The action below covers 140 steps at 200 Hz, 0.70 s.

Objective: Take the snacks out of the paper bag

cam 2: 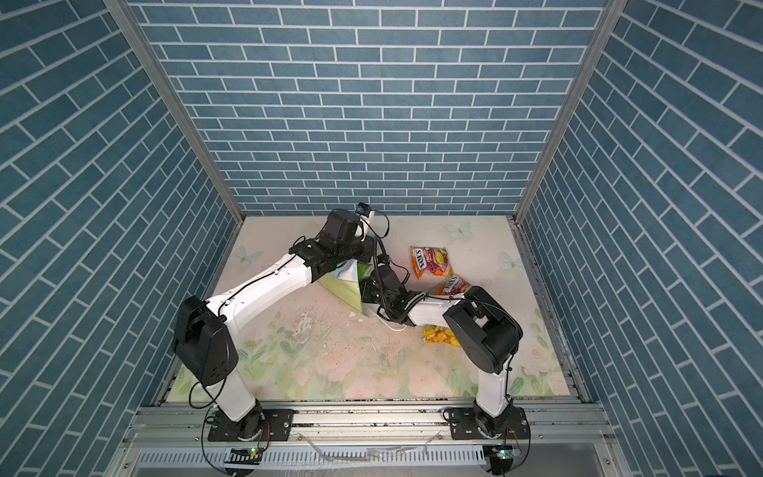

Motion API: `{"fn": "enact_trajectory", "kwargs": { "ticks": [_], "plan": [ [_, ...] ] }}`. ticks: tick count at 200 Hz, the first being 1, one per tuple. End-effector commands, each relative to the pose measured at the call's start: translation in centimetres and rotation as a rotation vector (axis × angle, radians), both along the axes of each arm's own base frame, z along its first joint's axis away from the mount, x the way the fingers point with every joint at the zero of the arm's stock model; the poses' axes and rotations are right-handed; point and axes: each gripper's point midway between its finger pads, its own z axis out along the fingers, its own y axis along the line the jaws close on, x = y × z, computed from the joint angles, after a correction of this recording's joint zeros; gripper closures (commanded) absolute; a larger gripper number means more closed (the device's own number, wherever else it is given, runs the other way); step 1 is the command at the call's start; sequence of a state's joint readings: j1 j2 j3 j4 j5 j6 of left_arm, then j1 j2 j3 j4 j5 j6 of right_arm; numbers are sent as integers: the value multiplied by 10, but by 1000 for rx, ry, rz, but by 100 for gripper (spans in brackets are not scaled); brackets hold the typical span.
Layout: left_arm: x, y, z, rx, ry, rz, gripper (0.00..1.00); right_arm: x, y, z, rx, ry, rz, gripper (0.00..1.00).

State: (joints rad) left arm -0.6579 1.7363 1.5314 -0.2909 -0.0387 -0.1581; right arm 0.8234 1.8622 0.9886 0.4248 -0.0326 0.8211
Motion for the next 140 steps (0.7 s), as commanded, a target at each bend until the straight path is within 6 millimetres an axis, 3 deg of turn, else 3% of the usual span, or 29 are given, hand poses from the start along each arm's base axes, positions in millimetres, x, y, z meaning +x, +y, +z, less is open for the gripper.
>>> {"fn": "enact_trajectory", "kwargs": {
  "ticks": [1,22,40,140],
  "plan": [
    [0,-18,37,-91,-64,-47,100,1,2,-7,11,15,4,81],
    [1,-16,34,-78,-63,-41,100,2,0,-5,5,5,1,95],
    [1,-15,33,-70,-63,-39,100,2,-3,-2,-10,-9,-1,100],
    [4,-7,25,-19,-64,-6,100,3,-26,21,-74,-94,-46,100]
  ]
}}
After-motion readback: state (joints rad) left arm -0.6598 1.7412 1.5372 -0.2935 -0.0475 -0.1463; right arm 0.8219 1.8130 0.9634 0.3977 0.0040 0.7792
